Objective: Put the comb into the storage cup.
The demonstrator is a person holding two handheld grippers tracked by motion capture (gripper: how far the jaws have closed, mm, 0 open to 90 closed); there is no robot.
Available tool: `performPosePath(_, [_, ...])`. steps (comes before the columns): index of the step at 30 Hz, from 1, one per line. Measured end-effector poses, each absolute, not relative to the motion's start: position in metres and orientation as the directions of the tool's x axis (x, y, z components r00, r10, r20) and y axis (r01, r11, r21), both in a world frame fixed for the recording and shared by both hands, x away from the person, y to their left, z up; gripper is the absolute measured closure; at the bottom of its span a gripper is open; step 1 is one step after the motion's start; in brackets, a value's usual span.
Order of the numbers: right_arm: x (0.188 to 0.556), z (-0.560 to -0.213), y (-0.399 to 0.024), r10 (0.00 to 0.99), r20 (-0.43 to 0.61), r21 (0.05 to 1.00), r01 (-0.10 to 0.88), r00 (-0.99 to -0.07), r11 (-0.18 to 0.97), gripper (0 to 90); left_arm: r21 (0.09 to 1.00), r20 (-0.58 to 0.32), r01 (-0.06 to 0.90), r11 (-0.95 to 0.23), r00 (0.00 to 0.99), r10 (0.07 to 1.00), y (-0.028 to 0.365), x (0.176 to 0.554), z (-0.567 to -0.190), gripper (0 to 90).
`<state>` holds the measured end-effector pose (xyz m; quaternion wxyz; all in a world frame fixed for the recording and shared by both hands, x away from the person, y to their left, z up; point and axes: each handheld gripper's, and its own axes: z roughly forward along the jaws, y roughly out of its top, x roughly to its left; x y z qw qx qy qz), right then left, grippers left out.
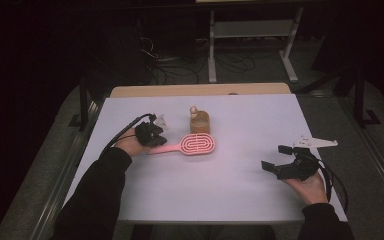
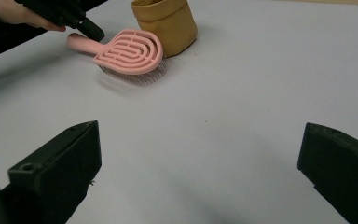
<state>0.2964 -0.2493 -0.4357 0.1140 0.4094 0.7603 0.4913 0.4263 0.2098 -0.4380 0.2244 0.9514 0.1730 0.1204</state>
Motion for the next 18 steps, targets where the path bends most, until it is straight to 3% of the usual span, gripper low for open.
performPosePath(18, [0.297,-0.436,-0.249,0.734,0.229,0.839,0.513,-0.639,0.184,0.0,0.467,0.142,0.297,-0.833,0.904,0.403,0.235,0.421,-0.428,88.6])
